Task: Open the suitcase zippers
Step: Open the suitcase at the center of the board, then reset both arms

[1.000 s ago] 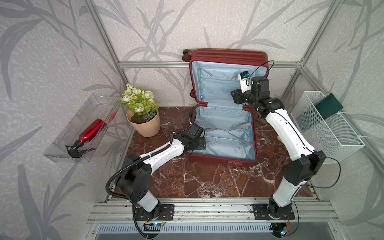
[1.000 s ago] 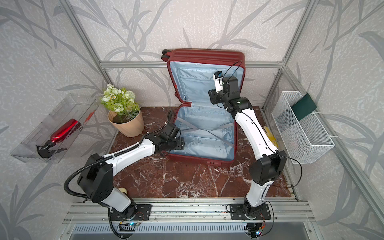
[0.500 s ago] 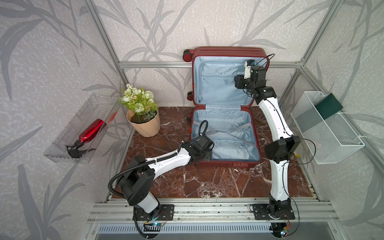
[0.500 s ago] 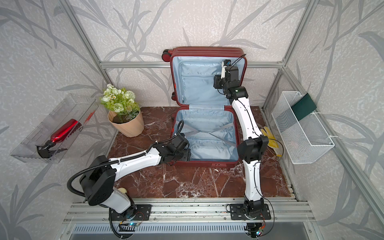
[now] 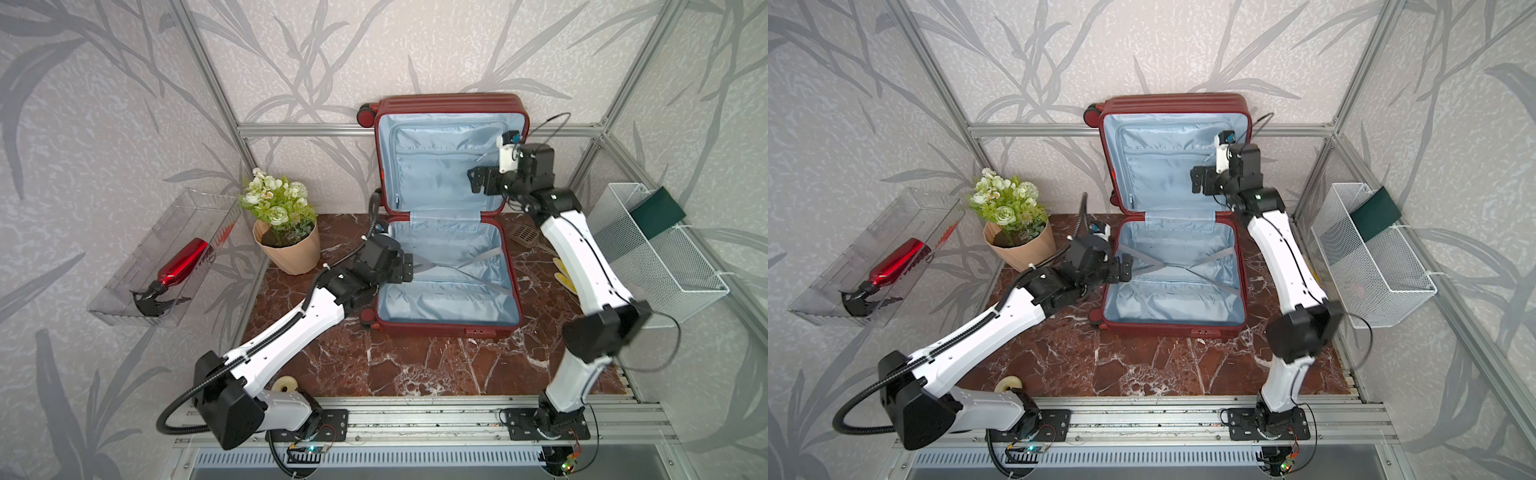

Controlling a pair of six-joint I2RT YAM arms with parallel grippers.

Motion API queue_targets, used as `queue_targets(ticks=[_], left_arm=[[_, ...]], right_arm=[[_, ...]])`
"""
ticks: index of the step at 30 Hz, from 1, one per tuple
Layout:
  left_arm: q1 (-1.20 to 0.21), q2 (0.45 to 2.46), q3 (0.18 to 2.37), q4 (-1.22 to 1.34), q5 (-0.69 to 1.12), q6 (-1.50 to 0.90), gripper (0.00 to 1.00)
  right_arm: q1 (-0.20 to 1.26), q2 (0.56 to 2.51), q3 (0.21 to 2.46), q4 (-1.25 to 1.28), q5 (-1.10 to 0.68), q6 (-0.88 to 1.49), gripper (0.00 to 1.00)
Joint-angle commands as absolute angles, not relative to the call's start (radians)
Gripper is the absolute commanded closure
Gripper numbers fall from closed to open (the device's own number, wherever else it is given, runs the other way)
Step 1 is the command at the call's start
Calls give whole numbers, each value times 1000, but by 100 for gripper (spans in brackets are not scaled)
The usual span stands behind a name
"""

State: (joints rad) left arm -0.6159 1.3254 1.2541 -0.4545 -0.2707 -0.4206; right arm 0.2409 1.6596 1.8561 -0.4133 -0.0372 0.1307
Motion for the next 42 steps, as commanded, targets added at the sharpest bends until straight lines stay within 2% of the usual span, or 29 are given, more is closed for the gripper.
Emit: queue_targets(ticks=[1,3,5,8,11,14,18,21,22,25,28,30,33,35,37,39,41,42], left_arm=[[-515,1318,1195,-424,-348,-375,1],[-467,1284,1078,-276,-437,-316,1],[-411,1261,954,-116,-467,-250,1],[-319,1312,837,53,-394,-128,1],[-216,1406,815,42,-343,-148,1],[-123,1452,805,47,-259,-160,1],[-82,1480,788,173,-213,-166,1],[-47,1495,788,220,-147,-149,1],[-34,1495,747,309,-165,-163,1],[-1,1473,689,415,-133,-195,1],[0,1497,694,457,-39,-144,1],[0,1496,693,463,-23,-146,1],[0,1445,724,310,-17,-137,1],[-18,1413,744,172,-54,-96,1],[-17,1384,697,138,-84,-102,1],[-14,1353,570,299,-113,-140,1],[-10,1379,440,586,-160,-159,1],[2,1391,480,523,-123,-157,1]], right_arm=[[233,1373,1393,-64,179,127,1],[203,1214,1049,201,235,87,1],[146,1144,902,185,211,81,1],[95,1131,748,162,188,-2,1],[77,1181,640,212,221,-79,1],[35,1215,551,295,256,-34,1],[-39,1312,481,427,154,67,1],[-49,1354,416,586,66,92,1],[-49,1360,406,644,6,81,1],[-51,1475,313,996,-47,105,1],[-46,1451,396,789,-165,36,1],[-22,1493,362,918,-176,4,1],[11,1620,264,1240,-97,-4,1],[11,1562,283,1102,-56,11,1],[11,1557,306,1055,-71,5,1],[12,1599,298,1144,-74,4,1],[11,1579,298,1103,-71,3,1],[11,1583,298,1110,-71,3,1]])
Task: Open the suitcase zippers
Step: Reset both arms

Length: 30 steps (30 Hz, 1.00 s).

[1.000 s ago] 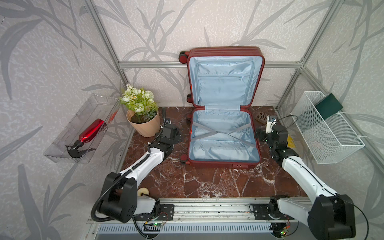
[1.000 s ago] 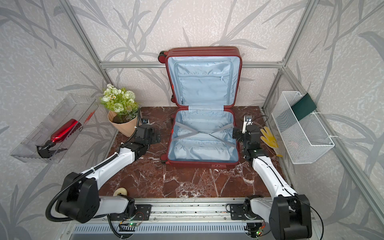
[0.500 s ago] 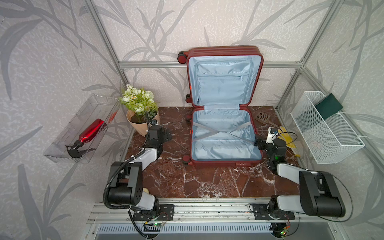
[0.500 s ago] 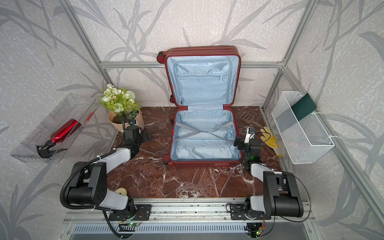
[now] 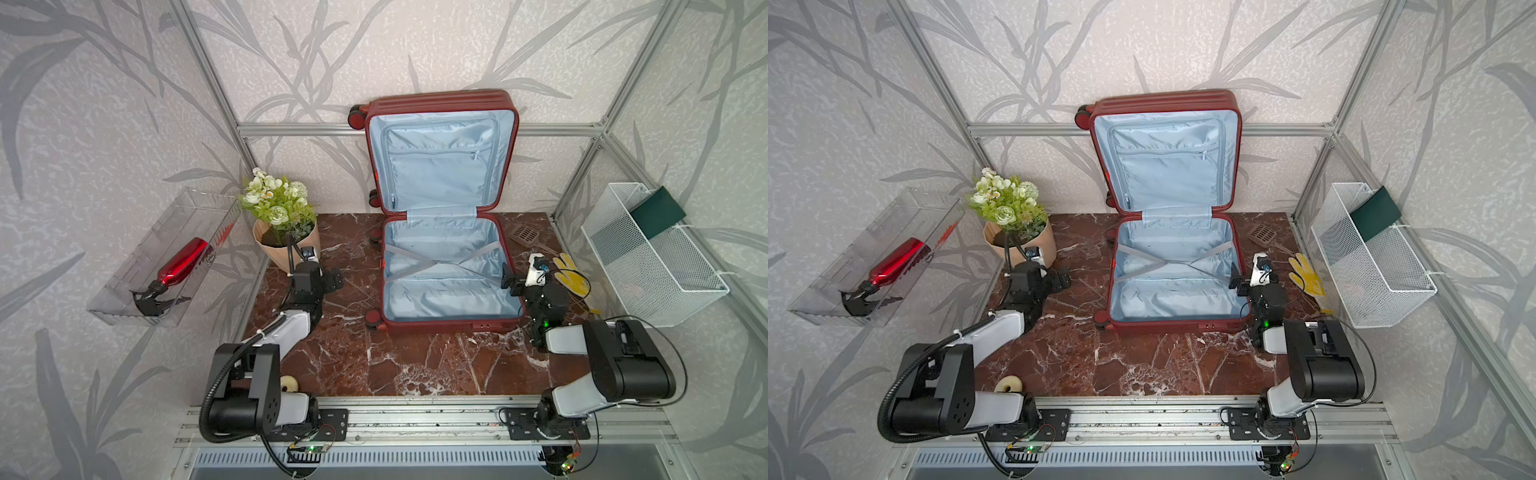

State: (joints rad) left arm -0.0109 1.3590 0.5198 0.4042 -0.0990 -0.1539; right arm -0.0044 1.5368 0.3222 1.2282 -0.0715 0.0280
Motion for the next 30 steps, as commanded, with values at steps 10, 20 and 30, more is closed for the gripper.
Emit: queue_targets(ticks=[10,20,30], left_arm=[[16,1535,374,908,-97,-28,1],[67,1525,413,801,2,-47,1],[66,1522,412,799,7,-43,1]], right_arm=[[12,1596,279,1172,-86,2,1],[29,1584,343,1036,-52,-14,1],[45,1585,347,1026,-21,-22,1]])
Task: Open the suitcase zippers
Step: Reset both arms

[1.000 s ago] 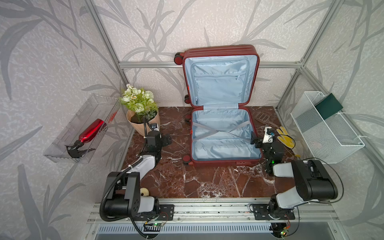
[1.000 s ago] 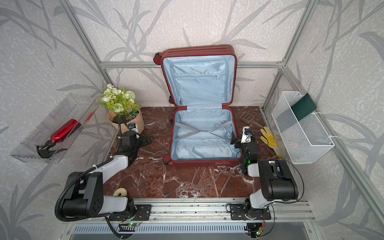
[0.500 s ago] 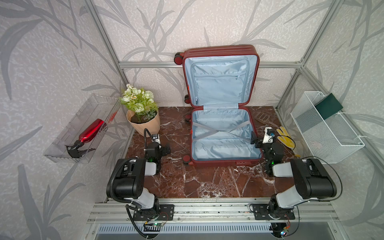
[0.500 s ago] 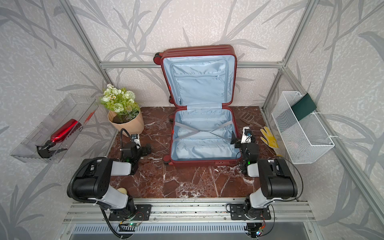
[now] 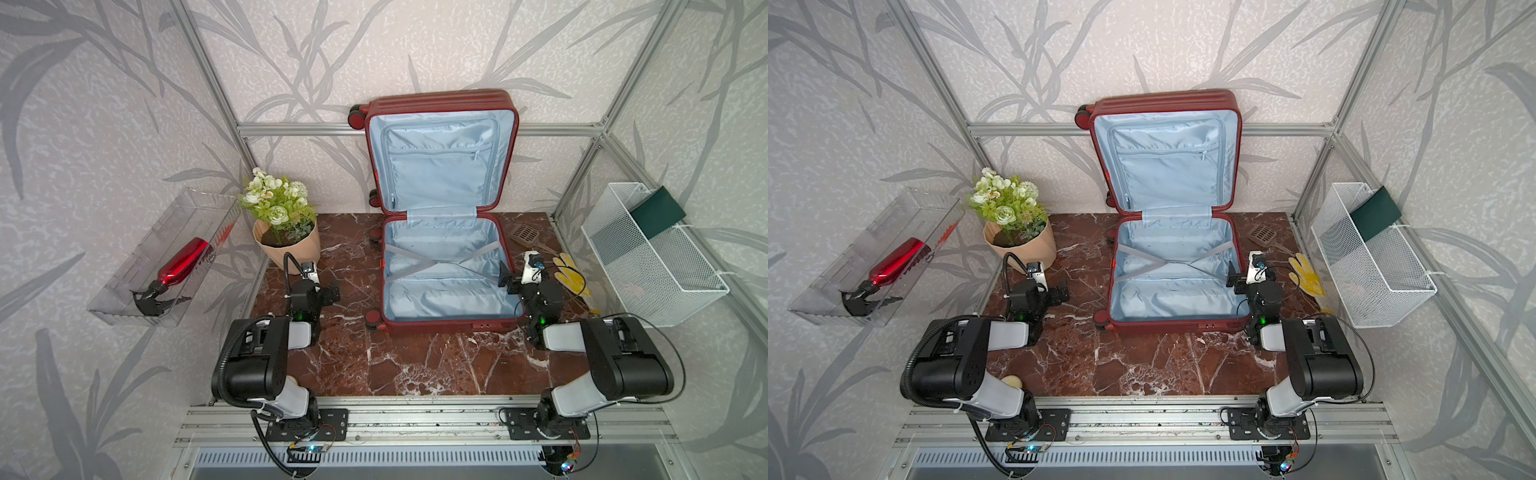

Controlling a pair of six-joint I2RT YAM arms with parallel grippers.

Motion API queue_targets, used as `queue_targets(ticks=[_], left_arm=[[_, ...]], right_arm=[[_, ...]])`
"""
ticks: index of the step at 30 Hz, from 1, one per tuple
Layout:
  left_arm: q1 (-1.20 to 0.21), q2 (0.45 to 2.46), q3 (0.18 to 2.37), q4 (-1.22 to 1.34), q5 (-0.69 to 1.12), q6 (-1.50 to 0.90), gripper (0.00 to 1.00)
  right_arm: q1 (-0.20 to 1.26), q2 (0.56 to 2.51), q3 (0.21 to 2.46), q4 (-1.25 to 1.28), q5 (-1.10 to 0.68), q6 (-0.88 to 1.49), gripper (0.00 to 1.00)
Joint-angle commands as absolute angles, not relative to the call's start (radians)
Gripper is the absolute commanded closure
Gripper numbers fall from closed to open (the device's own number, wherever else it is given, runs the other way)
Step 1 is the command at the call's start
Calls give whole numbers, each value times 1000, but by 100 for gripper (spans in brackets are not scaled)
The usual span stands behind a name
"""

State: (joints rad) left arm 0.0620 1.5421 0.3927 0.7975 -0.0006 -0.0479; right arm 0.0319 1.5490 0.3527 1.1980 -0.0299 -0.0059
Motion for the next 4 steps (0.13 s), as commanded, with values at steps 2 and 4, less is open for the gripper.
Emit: queue_targets(ticks=[2,4], left_arm=[[66,1522,413,798,8,-43,1],[66,1525,416,794,3,-47,1]], right_arm=[[45,1585,347,1026,-21,-22,1],[46,1584,346,1026,-21,-21,1]])
